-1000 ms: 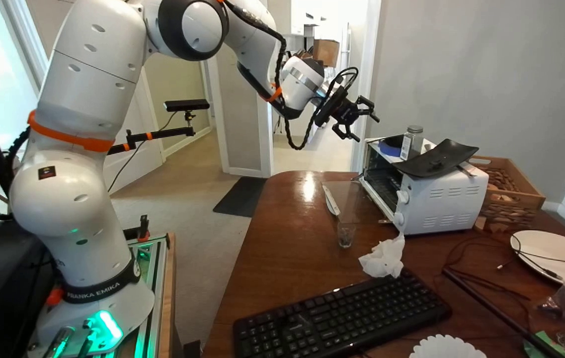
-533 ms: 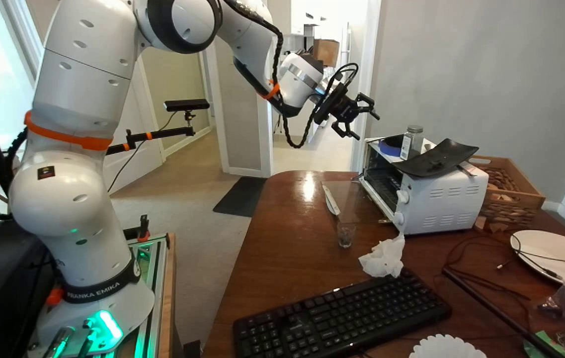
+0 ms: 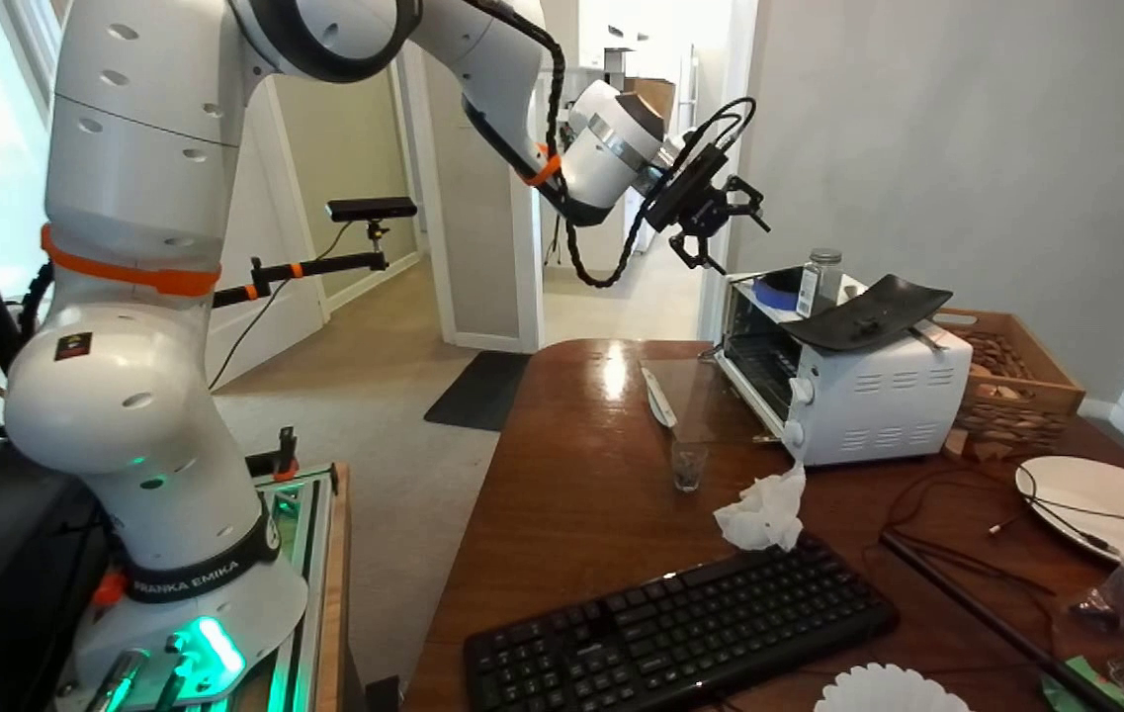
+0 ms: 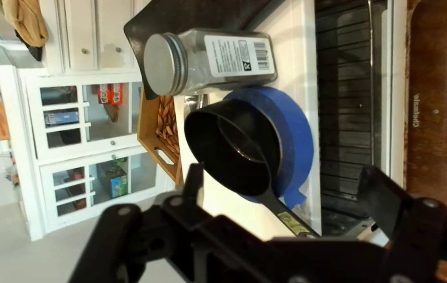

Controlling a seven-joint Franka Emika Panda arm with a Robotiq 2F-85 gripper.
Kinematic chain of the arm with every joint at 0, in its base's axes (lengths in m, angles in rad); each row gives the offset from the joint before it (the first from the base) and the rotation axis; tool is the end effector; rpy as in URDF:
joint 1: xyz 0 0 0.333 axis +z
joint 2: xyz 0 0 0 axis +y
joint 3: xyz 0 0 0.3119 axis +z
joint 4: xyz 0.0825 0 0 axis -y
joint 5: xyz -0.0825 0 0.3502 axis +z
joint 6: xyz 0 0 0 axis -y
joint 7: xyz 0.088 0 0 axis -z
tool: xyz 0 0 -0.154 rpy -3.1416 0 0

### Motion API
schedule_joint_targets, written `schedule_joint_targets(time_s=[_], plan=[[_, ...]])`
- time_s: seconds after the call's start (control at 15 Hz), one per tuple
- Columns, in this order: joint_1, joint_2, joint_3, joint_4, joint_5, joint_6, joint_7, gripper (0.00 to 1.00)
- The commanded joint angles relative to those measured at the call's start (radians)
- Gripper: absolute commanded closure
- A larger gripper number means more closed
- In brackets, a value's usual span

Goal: Remove the black tray from inside the microwave, put it on top of the microwave and move the black pot from the microwave to the table

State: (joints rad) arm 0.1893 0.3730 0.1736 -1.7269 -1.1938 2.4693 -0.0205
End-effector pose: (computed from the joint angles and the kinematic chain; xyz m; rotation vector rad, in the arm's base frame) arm 0.6489 0.2069 0.3925 1.9127 1.3055 0.5884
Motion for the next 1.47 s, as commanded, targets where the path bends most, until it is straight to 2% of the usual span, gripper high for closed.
schedule_joint_targets(time_s=[0.0,0.27,0.4,0.53,0.6,0.93,1.13,1.27,1.4], plan=[[-0.075,-0.086,0.009,-0.119,0.132,0.124,-0.237,0.00],[-0.132,-0.115,0.007,-0.163,0.292,0.153,-0.543,0.00],[-0.137,-0.118,-0.003,-0.145,0.327,0.117,-0.634,0.00],[-0.120,-0.120,-0.032,-0.104,0.293,0.097,-0.613,0.00],[-0.117,-0.098,-0.035,-0.108,0.296,0.129,-0.595,0.00],[-0.116,-0.112,-0.042,-0.102,0.290,0.138,-0.604,0.00],[-0.136,-0.088,-0.027,-0.086,0.336,0.179,-0.702,0.00],[-0.157,-0.068,-0.013,-0.073,0.416,0.209,-0.804,0.00],[-0.169,-0.047,-0.001,-0.051,0.517,0.188,-0.922,0.00]])
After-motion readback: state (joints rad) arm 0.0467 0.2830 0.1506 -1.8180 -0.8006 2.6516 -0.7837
